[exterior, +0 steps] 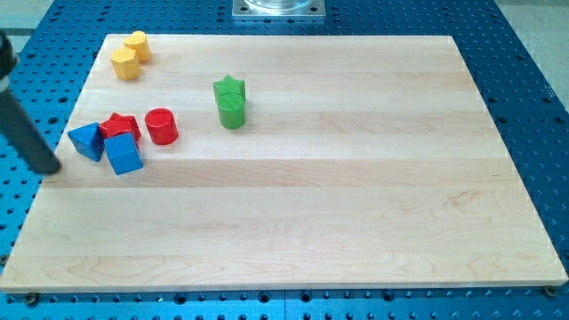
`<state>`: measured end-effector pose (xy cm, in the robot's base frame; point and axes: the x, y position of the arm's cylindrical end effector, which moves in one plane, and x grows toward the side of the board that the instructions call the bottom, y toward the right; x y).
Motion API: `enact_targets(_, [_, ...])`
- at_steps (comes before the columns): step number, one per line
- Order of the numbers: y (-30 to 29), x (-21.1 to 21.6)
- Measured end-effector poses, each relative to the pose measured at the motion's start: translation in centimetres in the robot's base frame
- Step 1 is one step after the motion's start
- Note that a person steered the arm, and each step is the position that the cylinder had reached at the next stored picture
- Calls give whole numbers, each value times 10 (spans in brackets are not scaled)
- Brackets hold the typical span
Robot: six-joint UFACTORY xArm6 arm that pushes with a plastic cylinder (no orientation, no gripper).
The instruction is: Separate the blue triangle from the blue cube
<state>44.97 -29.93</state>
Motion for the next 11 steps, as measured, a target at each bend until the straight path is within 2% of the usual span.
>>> enact_targets(2, [96,13])
enact_targets(3, [78,0])
enact_targets(4, [93,-28])
enact_targets(5, [140,-35])
enact_targets(6, [161,-16])
enact_targets(7, [163,46])
enact_targets(8, [192,36])
enact_targets(9, [264,37])
enact_targets(10, [264,57])
enact_targets(11, [247,57])
